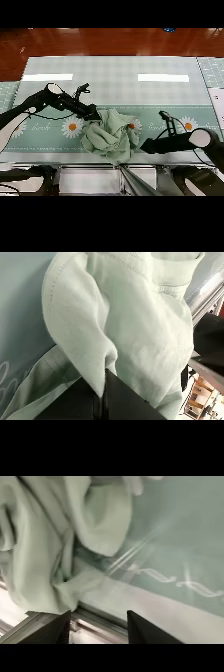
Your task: Fold the shirts.
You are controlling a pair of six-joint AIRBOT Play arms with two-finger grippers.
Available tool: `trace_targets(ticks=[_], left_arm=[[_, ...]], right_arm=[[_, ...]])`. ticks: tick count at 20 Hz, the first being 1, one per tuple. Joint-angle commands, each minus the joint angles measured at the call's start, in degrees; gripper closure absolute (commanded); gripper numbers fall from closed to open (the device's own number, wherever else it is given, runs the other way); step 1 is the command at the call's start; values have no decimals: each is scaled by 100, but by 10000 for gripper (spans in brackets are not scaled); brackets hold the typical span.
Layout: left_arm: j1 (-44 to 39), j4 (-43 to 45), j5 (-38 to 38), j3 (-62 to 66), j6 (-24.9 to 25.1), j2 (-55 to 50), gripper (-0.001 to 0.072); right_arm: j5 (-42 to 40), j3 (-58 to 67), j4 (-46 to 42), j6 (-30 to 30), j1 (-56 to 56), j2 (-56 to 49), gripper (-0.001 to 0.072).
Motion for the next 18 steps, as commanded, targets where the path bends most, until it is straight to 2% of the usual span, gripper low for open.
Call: trace_targets(ticks=[1,3,6,9,11,12,13,14,18], left_arm=[[-2,-2,-20,42,-48,7,687],[-2,-2,-15,42,-48,4,687],[-2,-2,2,42,-50,4,687],[-4,-2,4,42,-50,4,686],[-2,-4,35,42,-48,4,687],[0,-7,70,44,-48,4,687],[22,-7,107,57,-48,4,687],[72,-4,105,109,-48,17,687],[544,-7,109,732,-114,505,687]], right_arm=[[-826,-192,330,721,1012,-4,305],[-1379,-192,326,1064,1545,-179,305],[-2048,-192,546,1097,1998,-815,305],[-3095,-175,1727,393,2369,-1469,305],[-3508,-157,2623,-201,2538,-1847,312],[-3526,-72,2861,-520,2577,-1998,435],[-3486,92,2909,-876,2577,-2083,632],[-3370,313,2789,-1167,2485,-2085,687],[-1915,1722,872,-754,1016,-1652,688]])
